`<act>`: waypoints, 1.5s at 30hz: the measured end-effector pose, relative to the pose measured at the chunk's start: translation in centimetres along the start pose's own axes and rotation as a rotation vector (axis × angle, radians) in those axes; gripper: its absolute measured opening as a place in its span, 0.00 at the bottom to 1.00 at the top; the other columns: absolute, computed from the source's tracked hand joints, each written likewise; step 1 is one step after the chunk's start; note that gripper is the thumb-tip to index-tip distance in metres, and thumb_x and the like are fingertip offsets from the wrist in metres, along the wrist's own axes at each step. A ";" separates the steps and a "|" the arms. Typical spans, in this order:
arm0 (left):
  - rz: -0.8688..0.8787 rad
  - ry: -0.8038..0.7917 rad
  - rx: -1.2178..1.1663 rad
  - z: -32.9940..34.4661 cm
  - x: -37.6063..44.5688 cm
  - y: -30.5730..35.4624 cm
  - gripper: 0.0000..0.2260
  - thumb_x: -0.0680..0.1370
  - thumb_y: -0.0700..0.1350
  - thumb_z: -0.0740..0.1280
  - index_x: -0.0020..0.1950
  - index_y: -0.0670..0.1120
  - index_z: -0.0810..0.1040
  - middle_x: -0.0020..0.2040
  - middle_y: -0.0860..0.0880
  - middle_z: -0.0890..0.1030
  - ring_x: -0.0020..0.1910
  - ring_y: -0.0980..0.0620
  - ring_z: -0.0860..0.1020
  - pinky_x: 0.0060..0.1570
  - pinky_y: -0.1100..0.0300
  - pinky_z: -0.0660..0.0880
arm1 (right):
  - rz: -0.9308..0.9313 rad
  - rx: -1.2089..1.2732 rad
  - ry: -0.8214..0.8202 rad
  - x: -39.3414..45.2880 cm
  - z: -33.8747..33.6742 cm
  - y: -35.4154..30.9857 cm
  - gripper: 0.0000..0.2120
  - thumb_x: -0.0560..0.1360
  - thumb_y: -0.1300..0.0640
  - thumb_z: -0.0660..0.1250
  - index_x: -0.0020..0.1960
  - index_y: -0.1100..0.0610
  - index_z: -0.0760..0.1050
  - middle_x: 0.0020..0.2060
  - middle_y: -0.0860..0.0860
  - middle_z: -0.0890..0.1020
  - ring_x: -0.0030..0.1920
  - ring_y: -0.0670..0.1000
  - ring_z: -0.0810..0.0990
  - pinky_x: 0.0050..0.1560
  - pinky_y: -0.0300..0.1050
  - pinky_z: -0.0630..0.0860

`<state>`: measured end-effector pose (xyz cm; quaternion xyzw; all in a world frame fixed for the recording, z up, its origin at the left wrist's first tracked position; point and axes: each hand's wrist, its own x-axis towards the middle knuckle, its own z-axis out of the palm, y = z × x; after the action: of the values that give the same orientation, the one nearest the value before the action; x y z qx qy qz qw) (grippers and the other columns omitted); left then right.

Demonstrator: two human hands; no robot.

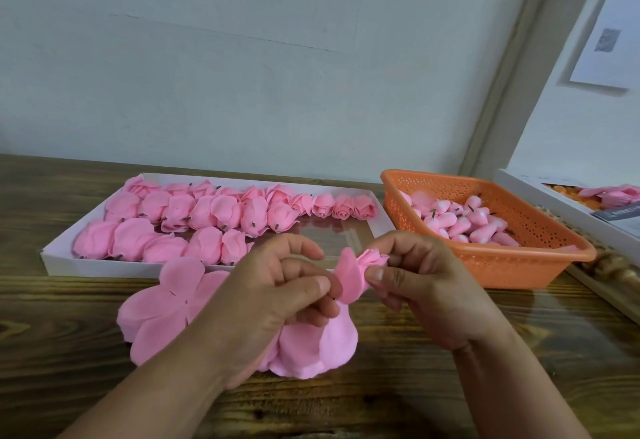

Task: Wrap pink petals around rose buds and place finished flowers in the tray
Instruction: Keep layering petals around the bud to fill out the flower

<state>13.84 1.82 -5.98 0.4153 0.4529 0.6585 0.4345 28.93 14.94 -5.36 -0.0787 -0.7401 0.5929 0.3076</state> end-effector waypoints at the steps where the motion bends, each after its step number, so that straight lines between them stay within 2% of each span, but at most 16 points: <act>1: 0.030 0.011 0.049 0.1 0.0 -0.1 0.11 0.68 0.34 0.70 0.49 0.39 0.75 0.32 0.42 0.81 0.30 0.51 0.79 0.30 0.63 0.76 | 0.002 0.003 0.008 0.0 0.1 0.0 0.06 0.68 0.64 0.68 0.41 0.56 0.82 0.26 0.50 0.77 0.25 0.46 0.69 0.25 0.36 0.66; 4: 0.121 0.042 0.203 0.2 0.0 -0.5 0.04 0.68 0.36 0.71 0.39 0.44 0.80 0.31 0.46 0.80 0.29 0.54 0.76 0.30 0.65 0.74 | 0.027 0.008 0.026 0.1 0.5 0.0 0.05 0.67 0.64 0.68 0.39 0.57 0.81 0.25 0.51 0.76 0.25 0.47 0.68 0.24 0.37 0.66; 6: 0.180 0.075 0.326 0.2 0.0 -0.6 0.09 0.71 0.36 0.71 0.41 0.50 0.83 0.33 0.50 0.82 0.30 0.57 0.77 0.32 0.67 0.75 | 0.043 0.022 0.023 0.1 0.8 0.0 0.04 0.67 0.64 0.68 0.39 0.58 0.81 0.24 0.52 0.75 0.24 0.48 0.67 0.24 0.37 0.65; 8: 0.210 0.107 0.394 0.3 0.0 -0.6 0.10 0.69 0.43 0.72 0.41 0.59 0.84 0.38 0.54 0.84 0.36 0.61 0.80 0.36 0.70 0.75 | 0.056 0.047 0.025 0.1 1.0 -0.1 0.04 0.67 0.65 0.68 0.38 0.59 0.80 0.23 0.52 0.74 0.23 0.47 0.67 0.23 0.35 0.65; 10: 0.186 0.077 0.371 0.4 0.0 -0.7 0.12 0.66 0.50 0.69 0.44 0.66 0.83 0.44 0.60 0.85 0.44 0.64 0.81 0.40 0.73 0.75 | 0.074 0.075 0.035 0.1 1.1 -0.2 0.02 0.66 0.65 0.67 0.38 0.61 0.79 0.22 0.52 0.74 0.22 0.46 0.67 0.22 0.34 0.65; 13: 0.101 -0.018 0.327 0.3 0.0 -1.3 0.15 0.67 0.55 0.66 0.51 0.68 0.80 0.51 0.62 0.84 0.51 0.64 0.80 0.45 0.70 0.76 | 0.093 0.088 0.054 0.1 1.1 -0.2 0.01 0.66 0.65 0.67 0.37 0.61 0.78 0.22 0.53 0.73 0.21 0.46 0.67 0.22 0.34 0.64; 18: 0.013 -0.029 0.154 0.4 -0.1 -1.6 0.16 0.71 0.52 0.64 0.57 0.57 0.82 0.52 0.50 0.85 0.53 0.51 0.82 0.54 0.56 0.77 | 0.083 0.105 0.093 0.0 1.2 0.0 0.03 0.66 0.64 0.67 0.40 0.62 0.79 0.23 0.54 0.74 0.22 0.46 0.68 0.23 0.35 0.65; 22: -0.053 -0.008 0.056 0.7 -0.2 -1.2 0.17 0.72 0.49 0.63 0.57 0.49 0.83 0.47 0.47 0.86 0.39 0.54 0.83 0.31 0.69 0.75 | 0.087 0.012 0.052 0.0 1.4 0.1 0.04 0.69 0.62 0.66 0.40 0.59 0.80 0.26 0.54 0.77 0.24 0.48 0.70 0.24 0.36 0.67; 25: -0.101 -0.006 0.058 1.2 -0.4 -0.9 0.16 0.73 0.51 0.63 0.57 0.47 0.83 0.43 0.47 0.85 0.36 0.54 0.82 0.27 0.70 0.72 | 0.111 -0.025 0.054 0.1 1.3 0.2 0.04 0.69 0.60 0.66 0.39 0.60 0.79 0.26 0.53 0.76 0.24 0.49 0.69 0.24 0.36 0.66; 28: -0.156 -0.011 0.013 1.5 -0.5 -0.8 0.15 0.72 0.51 0.64 0.49 0.45 0.85 0.40 0.44 0.85 0.31 0.55 0.81 0.22 0.69 0.71 | 0.133 -0.030 0.053 0.1 1.3 0.1 0.06 0.69 0.59 0.66 0.38 0.62 0.78 0.25 0.54 0.75 0.23 0.48 0.68 0.24 0.36 0.64; 31: -0.209 -0.044 -0.005 1.2 -0.3 -1.0 0.15 0.71 0.52 0.66 0.47 0.44 0.85 0.42 0.43 0.85 0.37 0.51 0.83 0.37 0.56 0.81 | 0.148 -0.032 0.050 0.0 1.3 0.0 0.07 0.69 0.58 0.66 0.38 0.63 0.77 0.24 0.53 0.74 0.22 0.46 0.68 0.24 0.35 0.64; 33: -0.255 -0.063 -0.056 1.0 -0.2 -0.9 0.14 0.72 0.50 0.67 0.48 0.42 0.85 0.42 0.42 0.84 0.37 0.49 0.83 0.49 0.47 0.77 | 0.149 -0.022 0.028 -0.1 1.2 -0.2 0.06 0.69 0.58 0.67 0.38 0.61 0.79 0.24 0.52 0.75 0.23 0.46 0.67 0.24 0.35 0.63; 34: -0.279 -0.071 -0.092 1.0 -0.2 -0.8 0.14 0.73 0.49 0.67 0.48 0.40 0.84 0.41 0.41 0.83 0.36 0.48 0.82 0.49 0.46 0.74 | 0.146 -0.014 0.013 -0.1 1.2 -0.3 0.06 0.70 0.58 0.67 0.39 0.60 0.80 0.24 0.52 0.74 0.23 0.45 0.67 0.24 0.35 0.63; 39: -0.374 -0.114 -0.247 1.1 -0.4 -0.2 0.15 0.72 0.45 0.67 0.47 0.33 0.81 0.36 0.39 0.80 0.30 0.48 0.80 0.23 0.64 0.73 | 0.076 -0.065 -0.030 -0.2 1.3 -0.7 0.06 0.71 0.61 0.67 0.43 0.60 0.83 0.27 0.53 0.76 0.26 0.45 0.67 0.26 0.35 0.61; 42: -0.386 -0.134 -0.255 1.1 -0.4 0.0 0.15 0.71 0.45 0.68 0.48 0.33 0.78 0.38 0.38 0.78 0.30 0.48 0.80 0.23 0.64 0.73 | 0.023 -0.146 -0.034 -0.3 1.4 -0.7 0.06 0.73 0.65 0.66 0.45 0.59 0.82 0.30 0.47 0.82 0.31 0.39 0.77 0.33 0.30 0.71; 45: -0.381 -0.137 -0.335 1.3 -0.4 0.2 0.13 0.74 0.43 0.66 0.49 0.32 0.76 0.39 0.37 0.75 0.28 0.47 0.78 0.22 0.63 0.73 | -0.017 -0.233 0.055 -0.1 1.8 -0.5 0.07 0.70 0.59 0.69 0.46 0.52 0.83 0.34 0.48 0.81 0.36 0.45 0.77 0.38 0.39 0.75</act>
<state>15.14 1.71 -5.49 0.2883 0.3774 0.6007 0.6431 28.17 13.29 -5.15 -0.1237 -0.7960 0.4977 0.3216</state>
